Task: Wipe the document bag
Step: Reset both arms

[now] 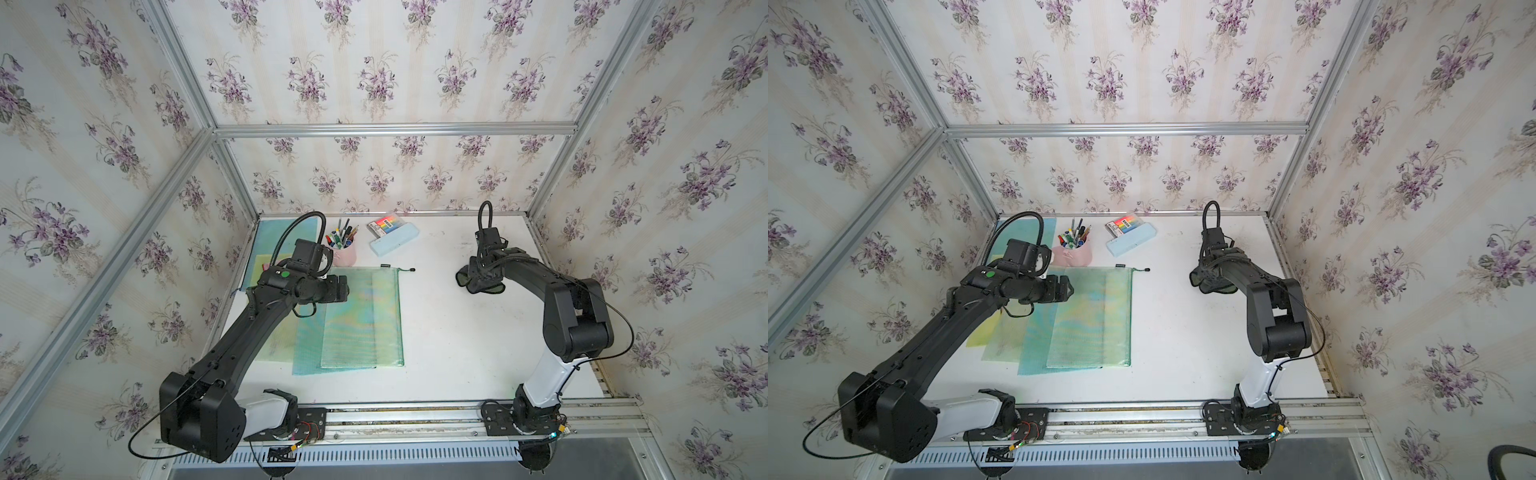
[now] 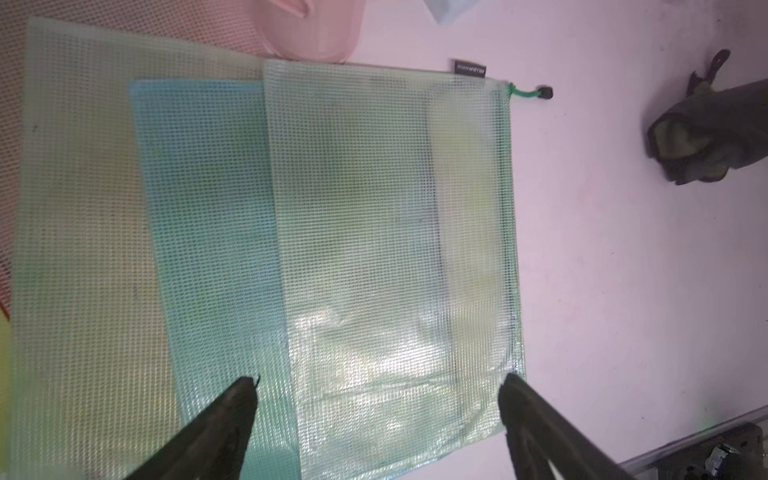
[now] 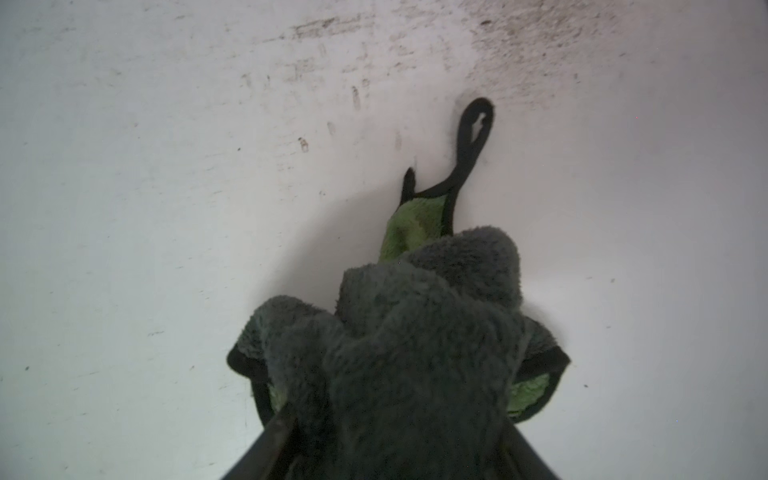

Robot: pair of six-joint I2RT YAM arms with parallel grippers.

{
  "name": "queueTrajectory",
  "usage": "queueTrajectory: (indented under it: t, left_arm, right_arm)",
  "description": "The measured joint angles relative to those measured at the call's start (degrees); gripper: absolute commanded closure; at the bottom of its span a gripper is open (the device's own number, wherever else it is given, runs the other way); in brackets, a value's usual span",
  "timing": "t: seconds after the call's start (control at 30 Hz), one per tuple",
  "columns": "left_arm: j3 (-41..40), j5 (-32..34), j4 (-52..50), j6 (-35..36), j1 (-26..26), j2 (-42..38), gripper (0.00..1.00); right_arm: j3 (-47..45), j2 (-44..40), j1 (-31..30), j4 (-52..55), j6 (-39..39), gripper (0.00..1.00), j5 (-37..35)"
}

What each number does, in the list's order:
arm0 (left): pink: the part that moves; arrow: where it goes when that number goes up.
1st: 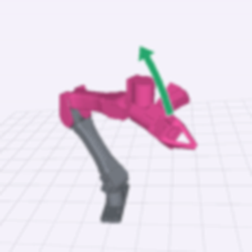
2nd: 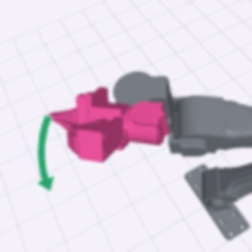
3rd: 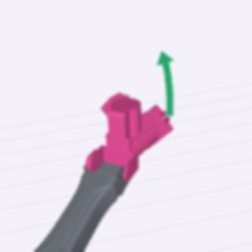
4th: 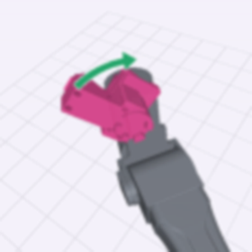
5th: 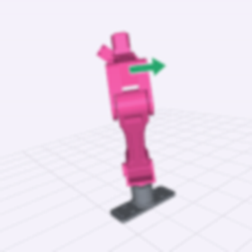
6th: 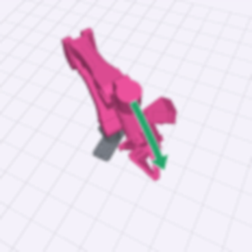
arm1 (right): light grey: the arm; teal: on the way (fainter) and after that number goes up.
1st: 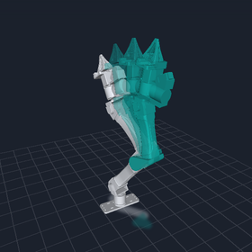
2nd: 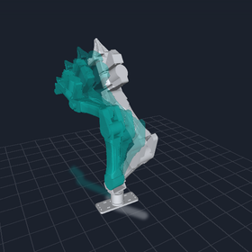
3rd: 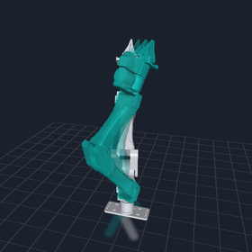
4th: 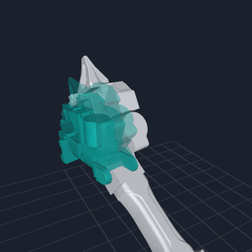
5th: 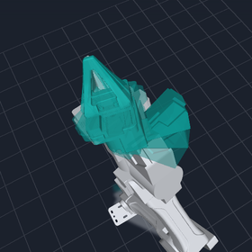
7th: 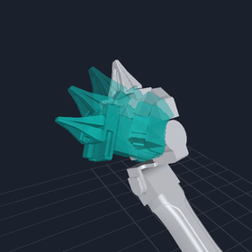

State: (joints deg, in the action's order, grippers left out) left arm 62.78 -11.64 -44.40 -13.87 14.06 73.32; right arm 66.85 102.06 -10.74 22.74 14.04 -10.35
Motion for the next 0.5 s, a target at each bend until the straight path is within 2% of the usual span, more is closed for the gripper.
queueTrajectory:
  t: [0.1,0.2,0.37,0.5]
  left_arm:
    - [-2.91,-0.74,6.99,0.31,0.00,0.31,0.00]
    - [-6.64,0.70,13.00,0.85,-0.15,0.66,0.00]
    - [-10.88,9.33,19.63,1.55,-1.86,0.50,0.00]
    - [-17.51,16.26,26.12,3.28,-4.92,-0.11,0.00]
  right_arm:
    - [-3.69,-2.64,-0.13,-0.31,-0.70,0.00,1.70]
    - [-7.08,-8.04,-0.07,-2.93,-1.92,0.00,0.94]
    - [-19.74,-19.06,1.25,-16.50,-3.87,0.00,-5.79]
    - [-29.24,-18.45,3.02,-29.66,-6.29,0.00,-7.78]
